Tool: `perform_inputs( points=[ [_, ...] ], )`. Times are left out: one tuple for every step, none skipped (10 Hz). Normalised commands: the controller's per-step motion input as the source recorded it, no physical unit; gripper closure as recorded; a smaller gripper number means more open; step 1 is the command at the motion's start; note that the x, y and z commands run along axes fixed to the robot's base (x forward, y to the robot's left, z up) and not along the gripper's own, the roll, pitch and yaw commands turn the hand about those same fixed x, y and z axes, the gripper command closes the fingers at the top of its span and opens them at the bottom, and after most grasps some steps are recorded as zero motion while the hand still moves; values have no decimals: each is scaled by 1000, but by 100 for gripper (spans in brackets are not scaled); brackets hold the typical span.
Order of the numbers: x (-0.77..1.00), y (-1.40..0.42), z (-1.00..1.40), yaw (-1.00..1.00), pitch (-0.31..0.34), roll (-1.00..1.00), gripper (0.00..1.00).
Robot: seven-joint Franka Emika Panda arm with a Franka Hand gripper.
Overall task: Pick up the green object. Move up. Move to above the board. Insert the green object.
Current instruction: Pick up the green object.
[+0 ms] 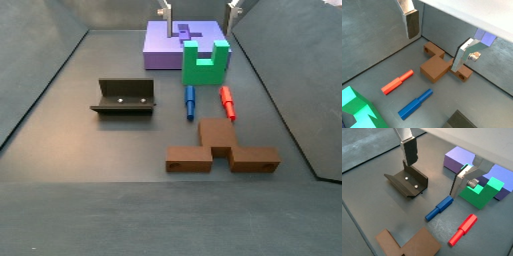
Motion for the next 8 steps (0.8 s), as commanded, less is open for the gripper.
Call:
perform_inputs(
  points=[
    [0, 0, 0, 0, 0, -7, 0],
    [0, -120, -191, 0, -30, -127, 0],
    [111, -563, -360, 0, 0, -113, 0],
    [111, -871, -446, 0, -27, -77, 0],
    [123, -1000, -446, 29, -29, 0, 0],
    [129, -1000, -414, 29, -20, 0, 0],
    [46, -1000, -326, 91, 0, 0, 0],
    [17, -891, -234, 154, 0, 0, 0]
  ],
)
